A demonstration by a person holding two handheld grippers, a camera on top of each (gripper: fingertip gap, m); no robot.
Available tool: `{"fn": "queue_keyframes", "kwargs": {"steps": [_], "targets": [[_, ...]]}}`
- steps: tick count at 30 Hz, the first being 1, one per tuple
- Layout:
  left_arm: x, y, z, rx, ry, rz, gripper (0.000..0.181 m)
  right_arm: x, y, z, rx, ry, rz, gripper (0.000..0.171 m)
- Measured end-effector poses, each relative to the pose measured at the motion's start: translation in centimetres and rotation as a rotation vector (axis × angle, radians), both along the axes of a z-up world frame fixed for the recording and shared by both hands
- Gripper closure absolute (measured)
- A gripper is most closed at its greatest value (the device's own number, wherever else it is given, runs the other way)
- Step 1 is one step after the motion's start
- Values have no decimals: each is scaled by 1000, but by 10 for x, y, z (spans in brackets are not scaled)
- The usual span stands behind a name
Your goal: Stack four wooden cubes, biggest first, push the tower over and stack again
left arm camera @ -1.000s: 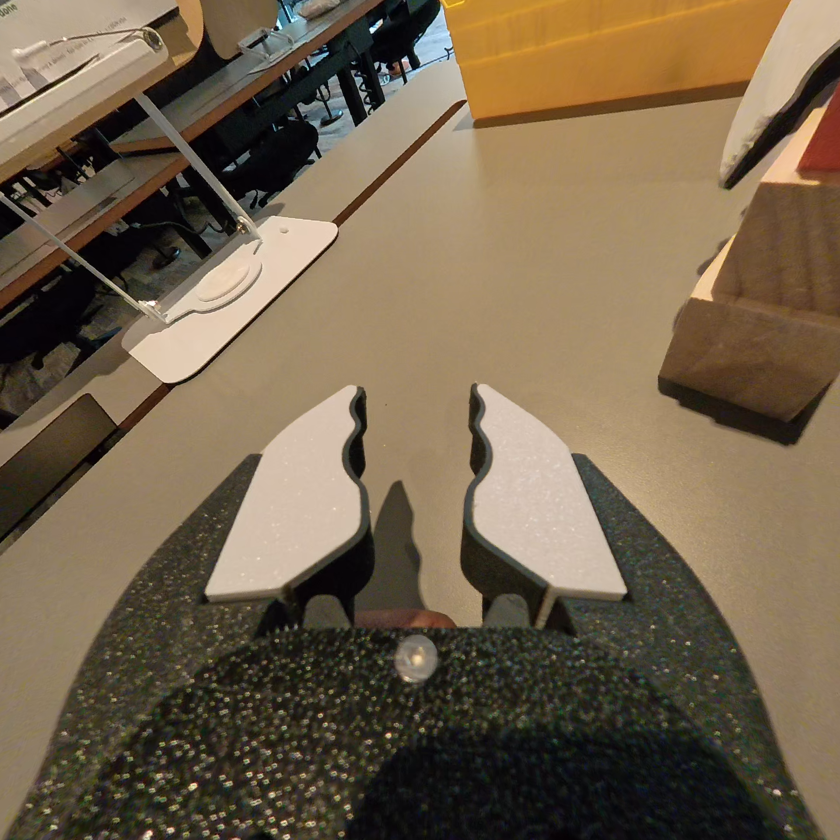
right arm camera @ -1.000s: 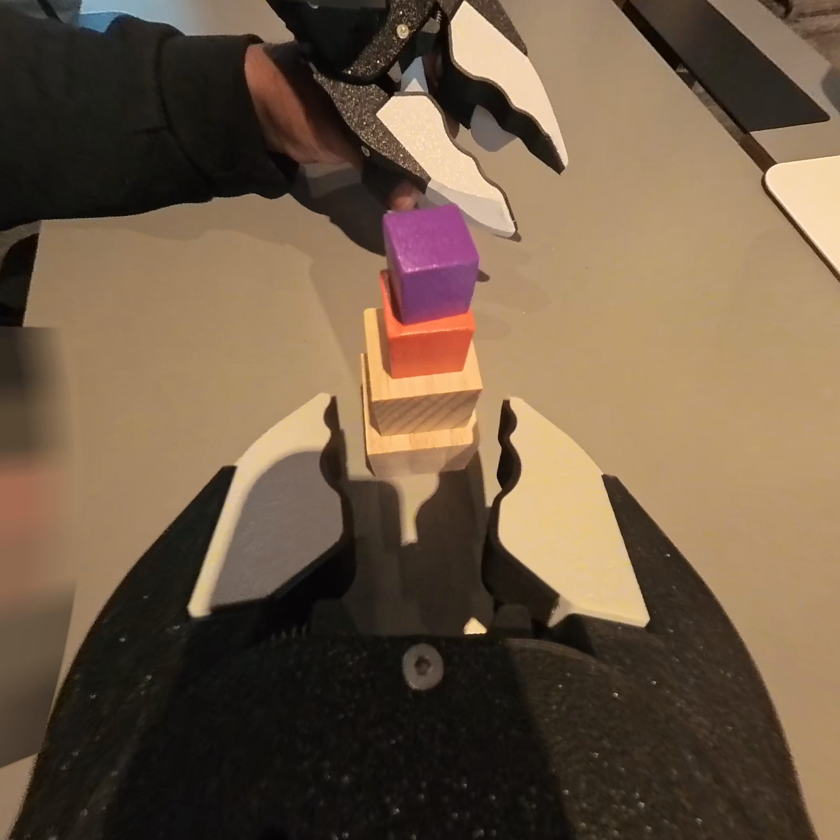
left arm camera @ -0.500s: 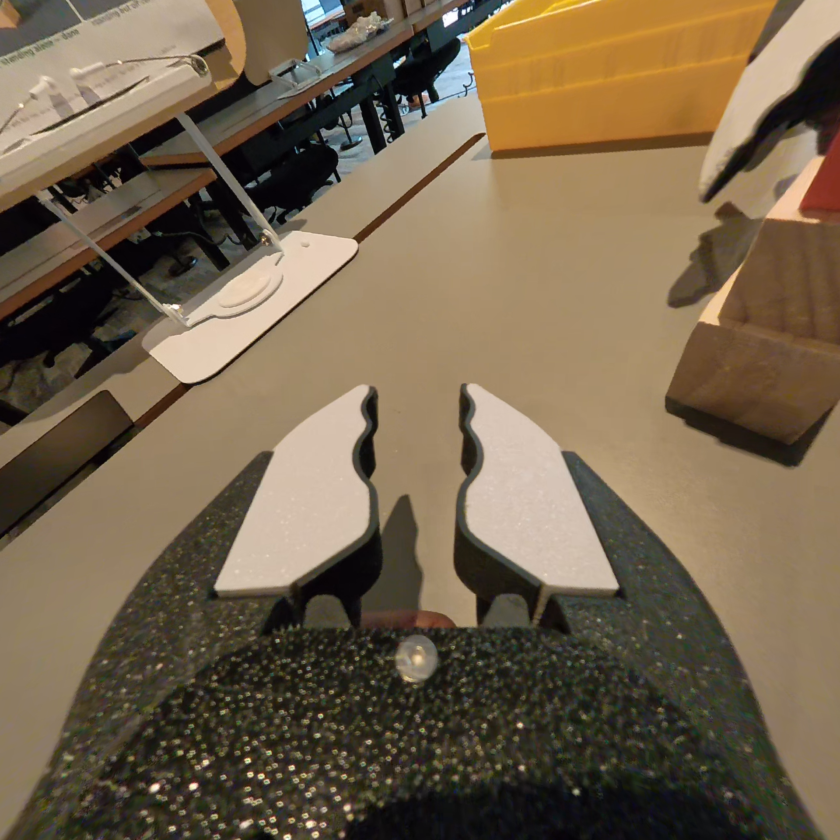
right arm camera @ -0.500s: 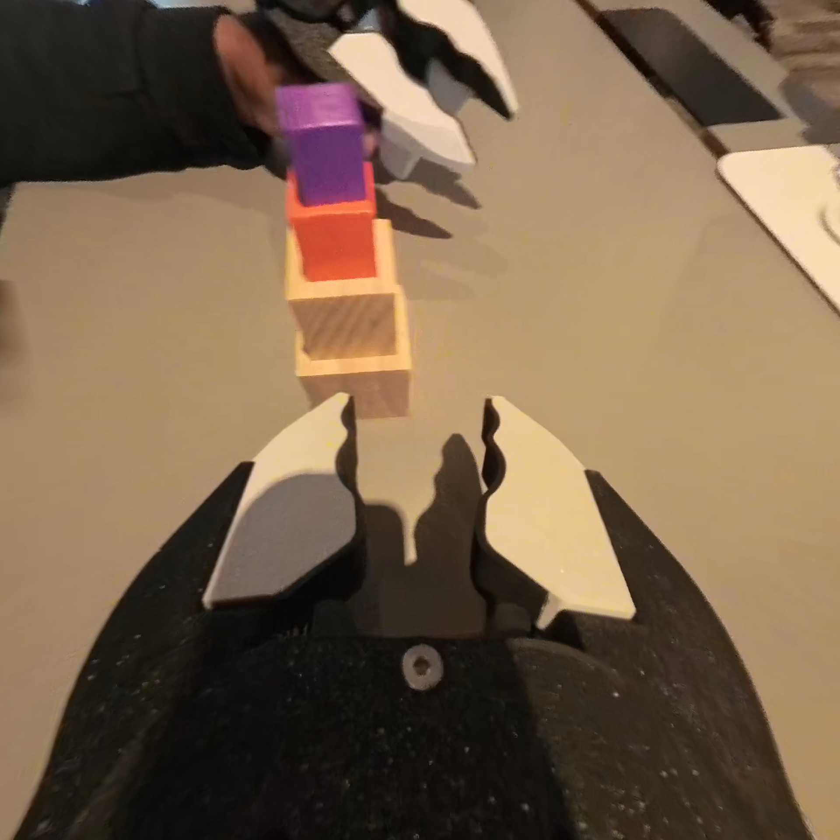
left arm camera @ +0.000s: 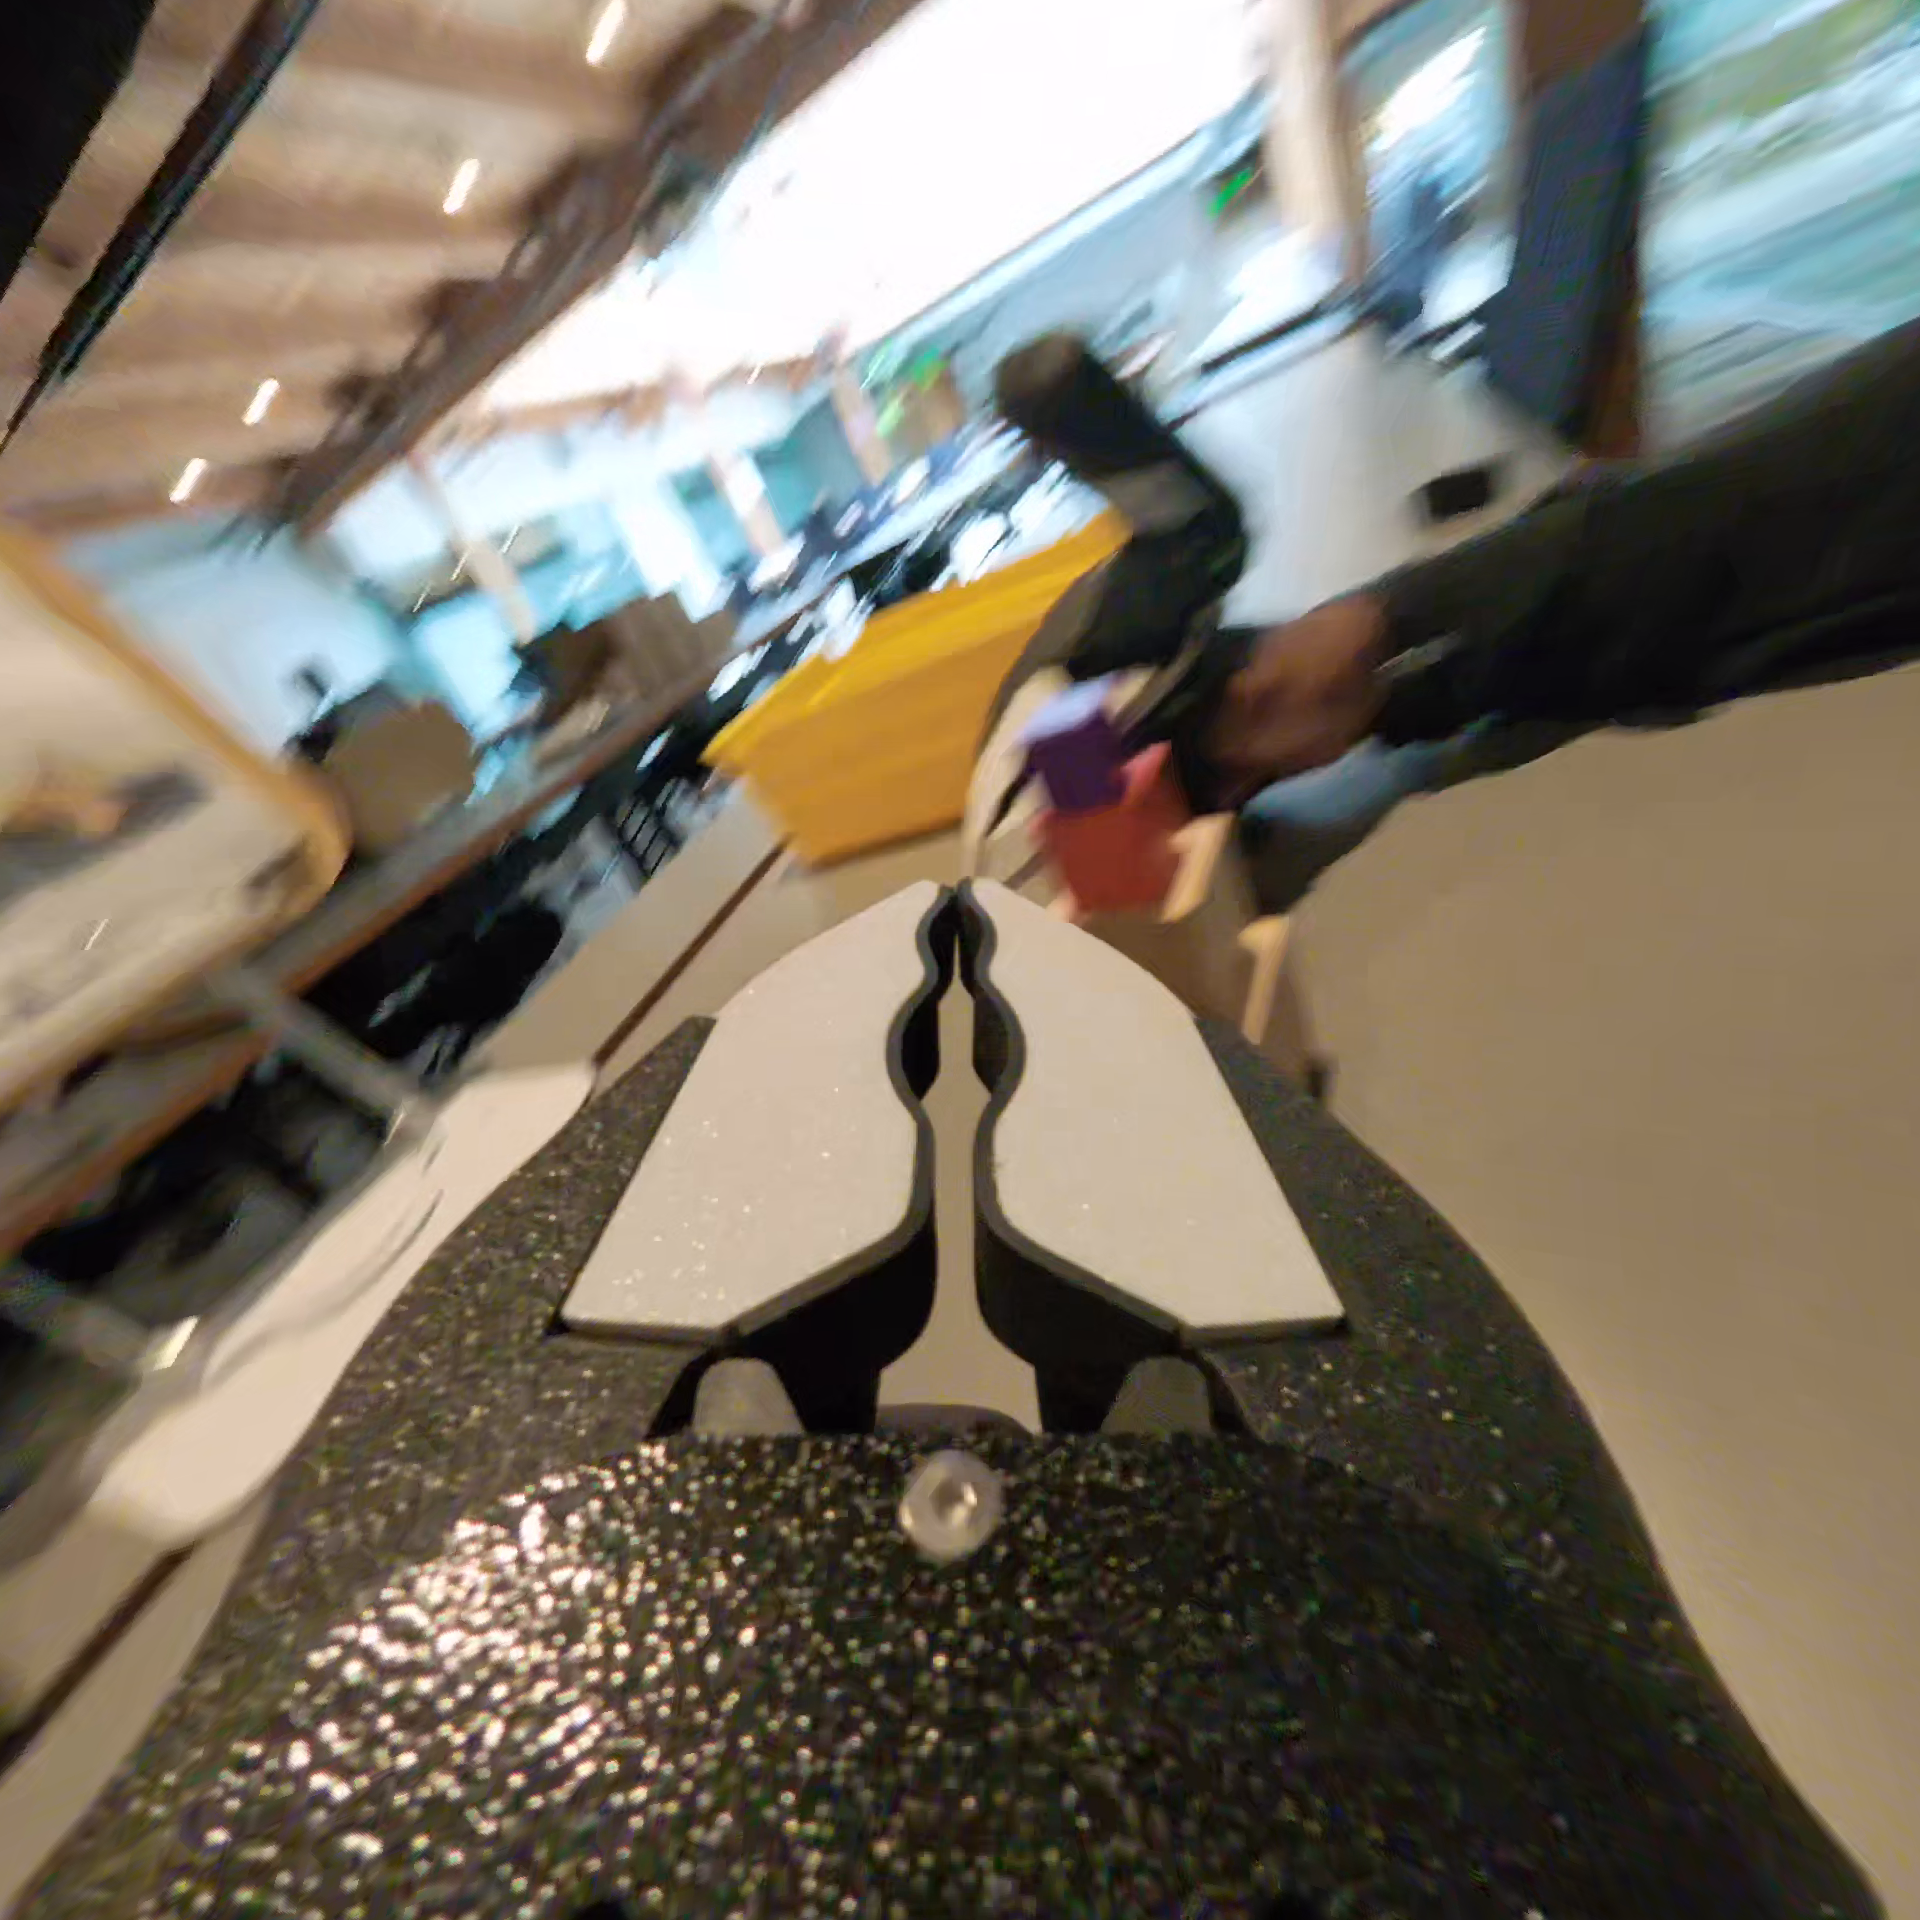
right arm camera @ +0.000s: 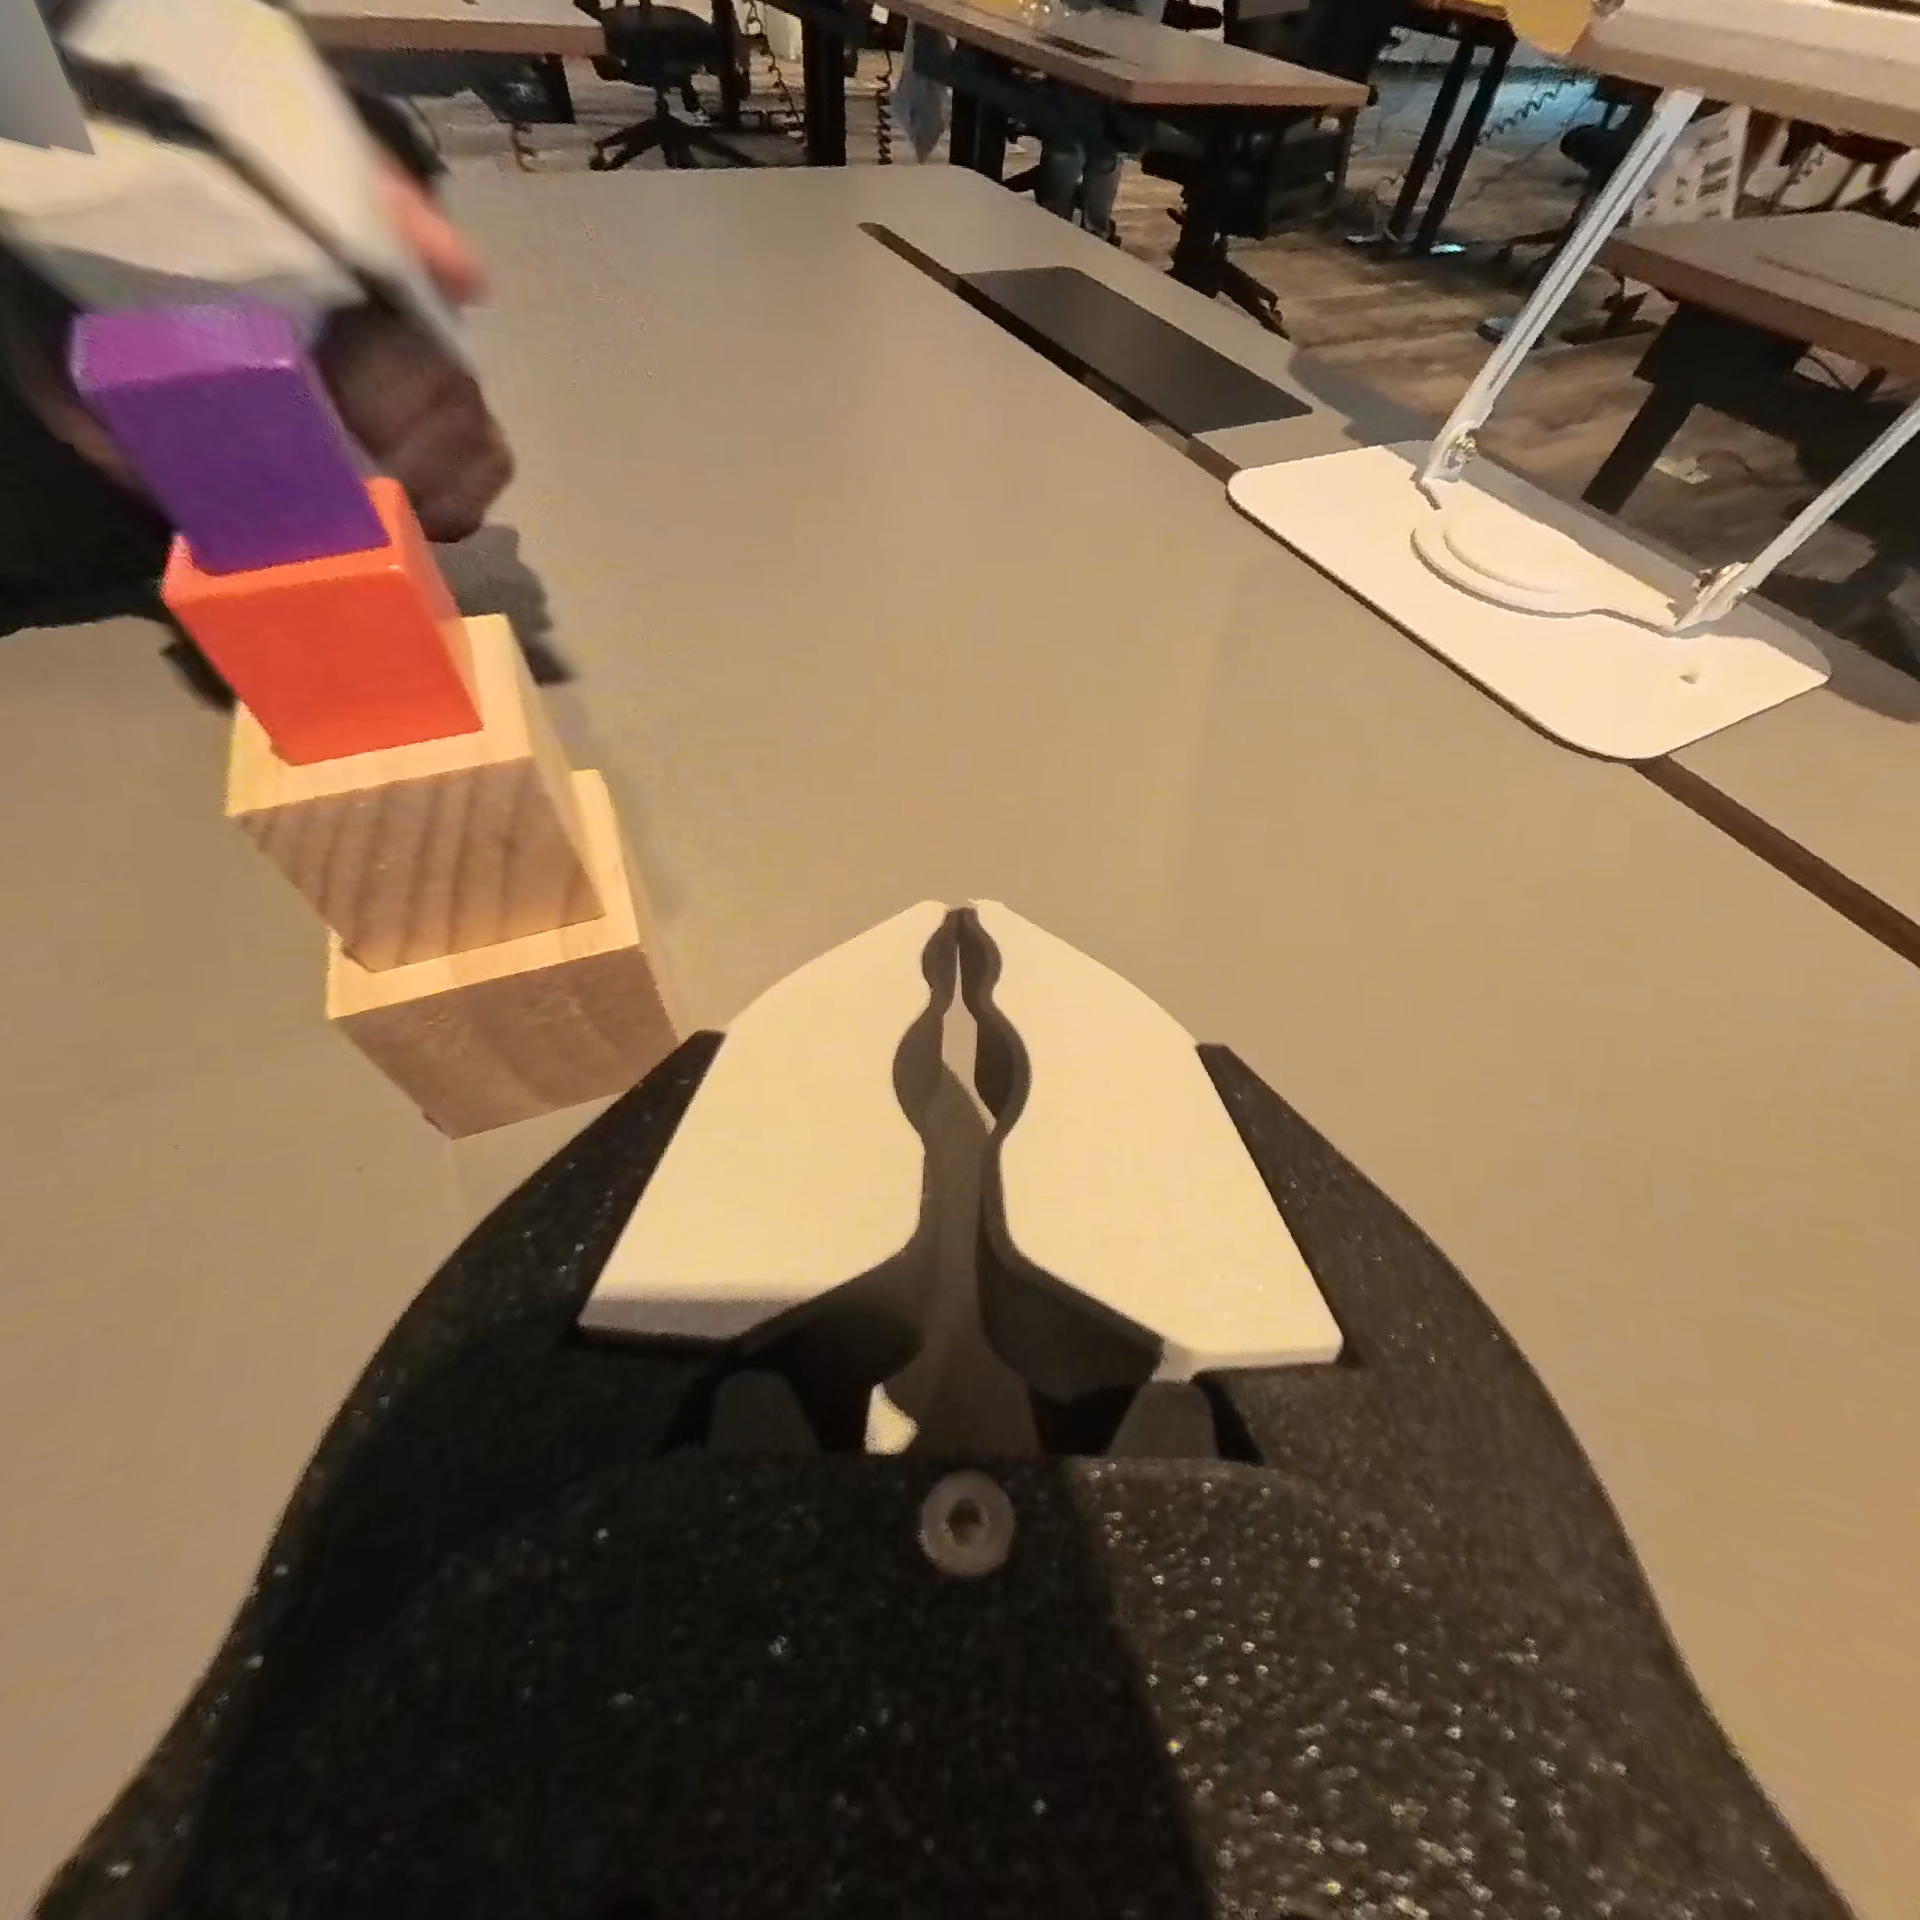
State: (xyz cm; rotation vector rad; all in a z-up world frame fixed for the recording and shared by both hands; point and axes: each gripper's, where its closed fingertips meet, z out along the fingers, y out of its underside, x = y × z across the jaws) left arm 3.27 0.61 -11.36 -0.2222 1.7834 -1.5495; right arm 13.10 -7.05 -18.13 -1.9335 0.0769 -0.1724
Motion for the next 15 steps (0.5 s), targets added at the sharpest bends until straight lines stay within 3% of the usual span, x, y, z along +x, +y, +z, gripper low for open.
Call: {"fn": "queue_keyframes", "kwargs": {"steps": [1,5,11,15], "targets": [[-18,-13,9,-14,-46,-98,181,1,-1,0,0,6,-6,171],[-54,-55,17,68,-97,-248,181,7,-4,-2,-8,23,-35,171],[-78,-120,-33,387,-119,-307,181,7,-3,-4,-30,12,-36,171],[-80,-140,-54,505,-122,-296,181,6,-3,-7,-50,0,-31,171]]}}
